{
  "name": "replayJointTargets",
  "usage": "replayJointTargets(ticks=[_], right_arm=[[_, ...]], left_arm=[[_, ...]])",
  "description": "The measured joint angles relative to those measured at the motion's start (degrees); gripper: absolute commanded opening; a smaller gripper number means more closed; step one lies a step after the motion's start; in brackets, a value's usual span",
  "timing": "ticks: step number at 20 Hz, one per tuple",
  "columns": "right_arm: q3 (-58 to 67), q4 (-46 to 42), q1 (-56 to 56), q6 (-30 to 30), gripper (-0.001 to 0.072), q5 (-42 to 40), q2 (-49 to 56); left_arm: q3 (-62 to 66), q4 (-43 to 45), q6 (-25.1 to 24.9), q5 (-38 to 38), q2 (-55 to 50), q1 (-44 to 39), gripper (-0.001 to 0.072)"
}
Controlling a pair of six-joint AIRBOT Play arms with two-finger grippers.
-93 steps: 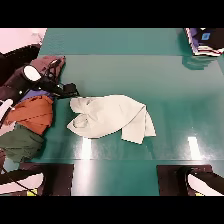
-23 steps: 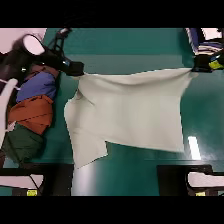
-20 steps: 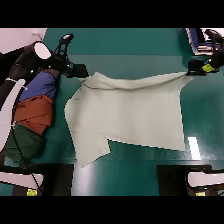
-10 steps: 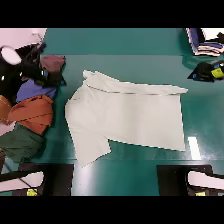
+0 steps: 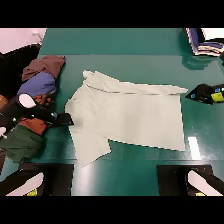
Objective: Fold the shirts.
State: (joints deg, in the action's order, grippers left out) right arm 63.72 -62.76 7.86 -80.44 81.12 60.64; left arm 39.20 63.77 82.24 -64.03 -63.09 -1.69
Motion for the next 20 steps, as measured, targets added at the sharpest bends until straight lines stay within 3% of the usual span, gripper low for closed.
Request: replayJointTargets(ticks=[2, 3, 4, 7, 8, 9, 15, 20], right_arm=[[-2.49, 0.0, 0.04, 0.02, 0.0375, -0.33, -1.9], [-3.76, -0.24, 0.04, 0.02, 0.0375, -0.39, -2.78], [-5.03, -0.72, 0.07, 0.02, 0.0375, -0.39, -3.58], [-10.49, -4.17, 0.98, -0.07, 0.0376, 0.15, -6.16], [-12.87, -5.42, 2.34, -0.24, 0.0416, 0.7, -7.06], [-15.45, -6.32, 4.37, -0.33, 0.0517, 0.79, -7.87], [-30.62, -8.81, 19.37, 1.18, 0.05, 2.64, -9.68], [-37.38, -8.55, 23.02, 1.88, 0.0464, 1.05, -8.76]], left_arm=[[-2.12, -0.42, 0.15, 1.95, 0.39, -0.79, 0.0469], [-2.78, -0.74, 0.2, 2.64, 0.55, -1.09, 0.0191], [-3.21, -0.92, 0.22, 3.06, 0.61, -1.25, 0.0036], [-4.0, -1.09, 0.35, 3.87, 1.01, -1.55, 0.0023], [-4.04, -1.09, 0.37, 3.93, 1.42, -1.62, 0.0023], [-4.02, -1.09, 0.35, 4.04, 2.03, -1.7, 0.0023], [-2.54, -1.18, 0.35, 4.5, 5.29, -1.77, 0.0024], [-2.19, -1.22, 0.31, 4.92, 5.86, -1.77, 0.0024]])
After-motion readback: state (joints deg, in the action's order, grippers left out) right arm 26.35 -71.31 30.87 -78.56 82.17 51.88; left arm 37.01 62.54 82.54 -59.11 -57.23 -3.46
